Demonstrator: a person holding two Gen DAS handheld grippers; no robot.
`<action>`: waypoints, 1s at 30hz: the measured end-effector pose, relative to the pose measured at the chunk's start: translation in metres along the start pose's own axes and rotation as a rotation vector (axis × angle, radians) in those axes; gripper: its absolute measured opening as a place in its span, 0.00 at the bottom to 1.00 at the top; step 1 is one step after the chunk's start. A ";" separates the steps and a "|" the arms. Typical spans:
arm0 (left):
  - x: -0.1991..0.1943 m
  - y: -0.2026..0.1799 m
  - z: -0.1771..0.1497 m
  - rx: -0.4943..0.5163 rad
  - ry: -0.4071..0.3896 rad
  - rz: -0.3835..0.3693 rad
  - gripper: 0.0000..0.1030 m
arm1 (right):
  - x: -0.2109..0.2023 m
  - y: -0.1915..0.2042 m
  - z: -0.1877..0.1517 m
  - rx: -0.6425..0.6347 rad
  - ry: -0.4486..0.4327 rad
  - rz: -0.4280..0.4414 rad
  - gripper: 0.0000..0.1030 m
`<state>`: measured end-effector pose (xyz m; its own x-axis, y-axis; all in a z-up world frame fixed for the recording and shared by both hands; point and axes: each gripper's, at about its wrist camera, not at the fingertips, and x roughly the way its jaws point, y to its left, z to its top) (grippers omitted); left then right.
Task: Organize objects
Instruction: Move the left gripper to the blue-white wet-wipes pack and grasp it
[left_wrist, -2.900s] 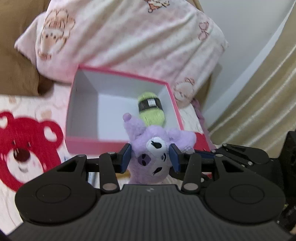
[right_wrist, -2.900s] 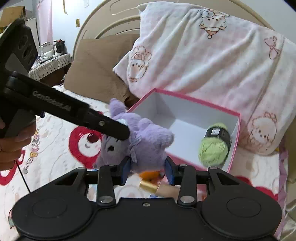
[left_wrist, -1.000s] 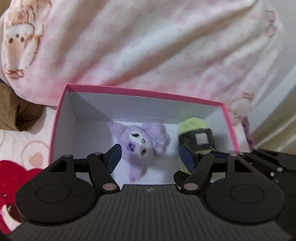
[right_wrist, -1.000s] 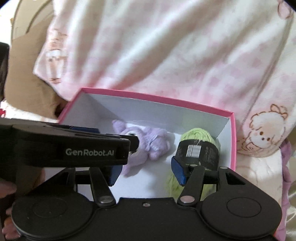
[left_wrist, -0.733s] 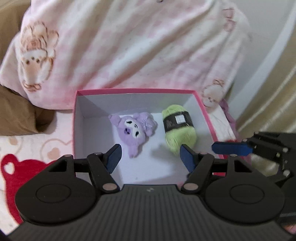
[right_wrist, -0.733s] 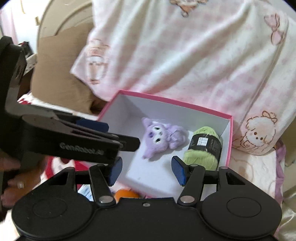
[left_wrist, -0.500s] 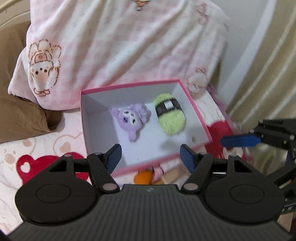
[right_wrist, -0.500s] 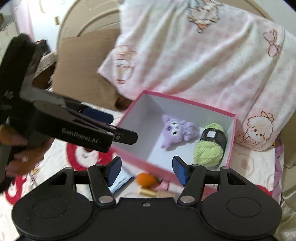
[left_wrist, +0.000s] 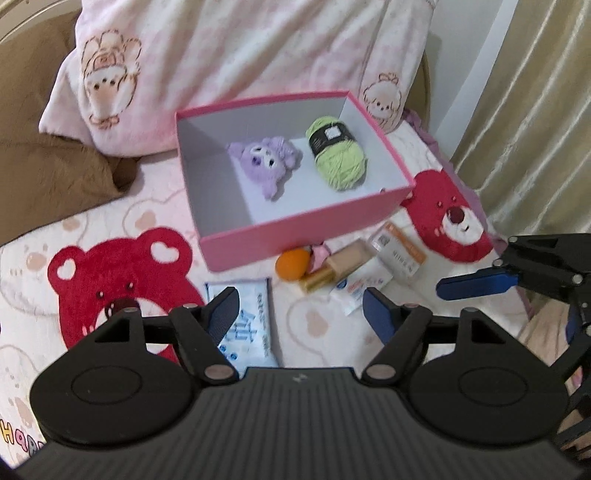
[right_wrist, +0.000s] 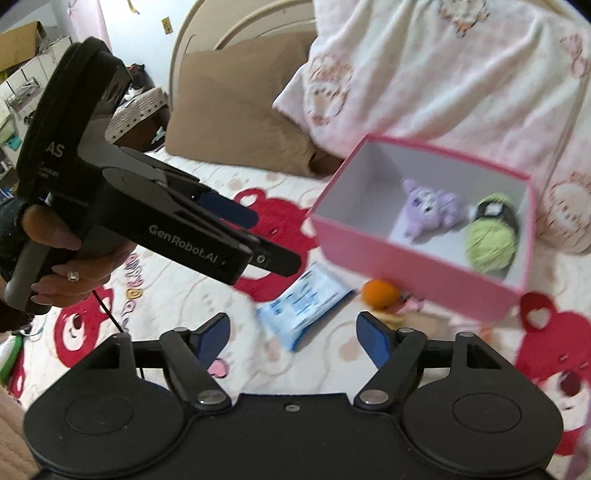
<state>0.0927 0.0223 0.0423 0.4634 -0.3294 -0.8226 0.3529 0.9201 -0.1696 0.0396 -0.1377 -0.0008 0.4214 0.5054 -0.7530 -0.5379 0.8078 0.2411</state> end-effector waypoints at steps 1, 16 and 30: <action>0.002 0.003 -0.006 -0.003 0.001 0.005 0.73 | 0.007 0.002 -0.003 0.004 0.000 0.009 0.80; 0.082 0.069 -0.062 -0.149 0.008 0.002 0.70 | 0.124 0.003 -0.029 0.067 0.004 0.006 0.80; 0.138 0.111 -0.098 -0.401 0.004 -0.172 0.47 | 0.186 -0.012 -0.048 0.124 0.034 -0.036 0.80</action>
<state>0.1166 0.0999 -0.1436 0.4216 -0.4851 -0.7661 0.0810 0.8617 -0.5010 0.0892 -0.0677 -0.1729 0.4123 0.4667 -0.7824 -0.4280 0.8574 0.2859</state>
